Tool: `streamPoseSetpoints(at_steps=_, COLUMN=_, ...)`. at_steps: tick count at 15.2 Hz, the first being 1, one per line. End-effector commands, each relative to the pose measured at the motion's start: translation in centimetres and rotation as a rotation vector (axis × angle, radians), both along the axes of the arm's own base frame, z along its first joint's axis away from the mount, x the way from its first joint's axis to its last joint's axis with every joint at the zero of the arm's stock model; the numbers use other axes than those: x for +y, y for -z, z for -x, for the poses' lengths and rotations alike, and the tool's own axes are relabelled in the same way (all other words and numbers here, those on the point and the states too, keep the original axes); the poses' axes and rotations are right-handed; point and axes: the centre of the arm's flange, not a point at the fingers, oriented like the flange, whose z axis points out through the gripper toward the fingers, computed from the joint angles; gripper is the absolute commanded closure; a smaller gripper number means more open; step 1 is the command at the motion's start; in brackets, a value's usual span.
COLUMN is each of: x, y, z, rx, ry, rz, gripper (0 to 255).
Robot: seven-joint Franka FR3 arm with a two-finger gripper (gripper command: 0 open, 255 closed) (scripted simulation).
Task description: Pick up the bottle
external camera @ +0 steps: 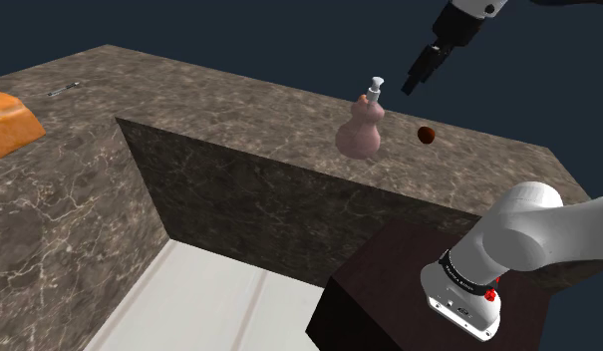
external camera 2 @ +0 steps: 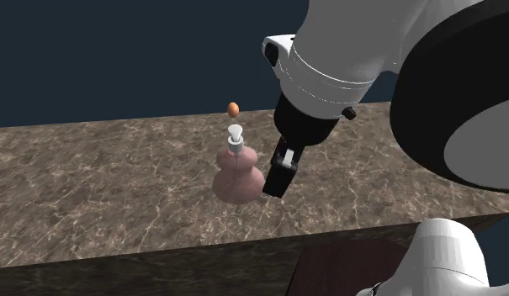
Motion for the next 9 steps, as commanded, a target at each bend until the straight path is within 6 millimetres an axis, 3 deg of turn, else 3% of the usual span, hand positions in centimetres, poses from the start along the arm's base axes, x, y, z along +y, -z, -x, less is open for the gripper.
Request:
streamPoseSetpoints(at_steps=1, x=0.0, y=0.0, z=0.0, rx=0.0, ry=0.0, rz=0.0, gripper=0)
streamPoseSetpoints(at_steps=9, x=-8.8, y=6.9, z=-2.9, rx=-0.072, ry=-0.168, rz=-0.064, gripper=0)
